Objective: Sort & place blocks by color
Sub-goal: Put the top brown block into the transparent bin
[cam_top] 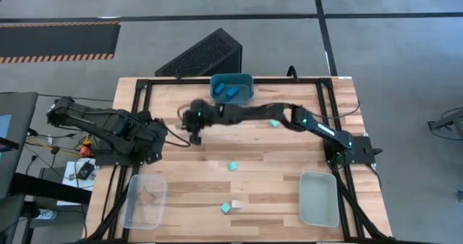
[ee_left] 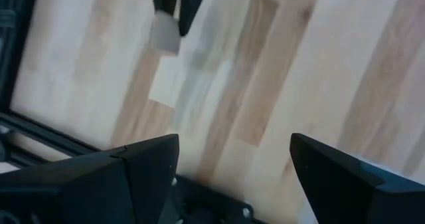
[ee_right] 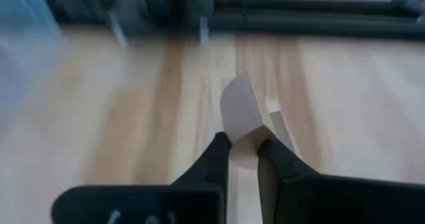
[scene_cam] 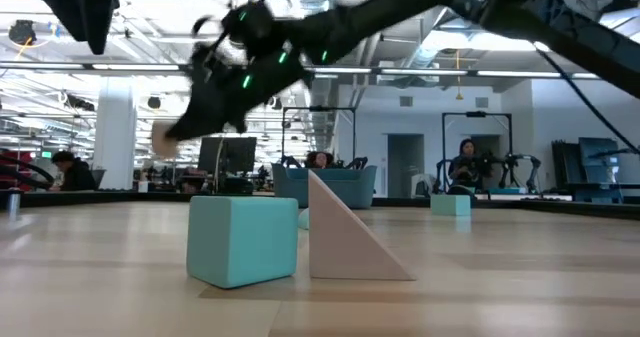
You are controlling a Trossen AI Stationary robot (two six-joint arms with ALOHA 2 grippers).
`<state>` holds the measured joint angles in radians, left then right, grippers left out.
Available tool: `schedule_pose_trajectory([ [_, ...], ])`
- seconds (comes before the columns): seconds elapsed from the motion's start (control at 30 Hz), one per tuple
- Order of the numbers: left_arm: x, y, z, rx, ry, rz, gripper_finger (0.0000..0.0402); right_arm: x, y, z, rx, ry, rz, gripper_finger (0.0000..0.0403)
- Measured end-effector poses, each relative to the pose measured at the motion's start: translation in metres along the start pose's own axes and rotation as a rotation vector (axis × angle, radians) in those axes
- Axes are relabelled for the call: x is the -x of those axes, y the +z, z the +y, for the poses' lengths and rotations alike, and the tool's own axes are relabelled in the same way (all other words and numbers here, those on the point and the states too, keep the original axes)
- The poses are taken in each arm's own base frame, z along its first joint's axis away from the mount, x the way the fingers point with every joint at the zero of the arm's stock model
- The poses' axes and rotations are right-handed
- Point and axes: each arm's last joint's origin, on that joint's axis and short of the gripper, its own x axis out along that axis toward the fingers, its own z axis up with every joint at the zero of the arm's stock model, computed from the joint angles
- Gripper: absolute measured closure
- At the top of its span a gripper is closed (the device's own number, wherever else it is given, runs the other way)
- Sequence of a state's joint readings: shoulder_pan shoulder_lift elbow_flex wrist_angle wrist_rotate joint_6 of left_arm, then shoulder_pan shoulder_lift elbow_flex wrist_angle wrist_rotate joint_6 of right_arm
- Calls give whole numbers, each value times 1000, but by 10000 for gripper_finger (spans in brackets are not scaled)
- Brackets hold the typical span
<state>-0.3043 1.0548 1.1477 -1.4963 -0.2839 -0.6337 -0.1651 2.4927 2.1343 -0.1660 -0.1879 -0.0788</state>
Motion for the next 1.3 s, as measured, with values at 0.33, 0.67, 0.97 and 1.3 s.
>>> schedule_pose_trajectory([
  [0.33, 9, 24, 1, -19, 95, -380, 127, 95, 37, -61, -250, 439, -52, 356],
  [0.67, 20, 68, 0, 131, 1, -715, 127, 189, 35, -24, -186, 432, -175, 356],
  [0.97, 12, 107, -15, -95, -14, -859, 127, 232, 14, -3, -243, 380, -454, 356],
  [1.3, -5, 134, -15, -15, 53, -908, 127, 230, 14, 18, -267, 434, -464, 355],
])
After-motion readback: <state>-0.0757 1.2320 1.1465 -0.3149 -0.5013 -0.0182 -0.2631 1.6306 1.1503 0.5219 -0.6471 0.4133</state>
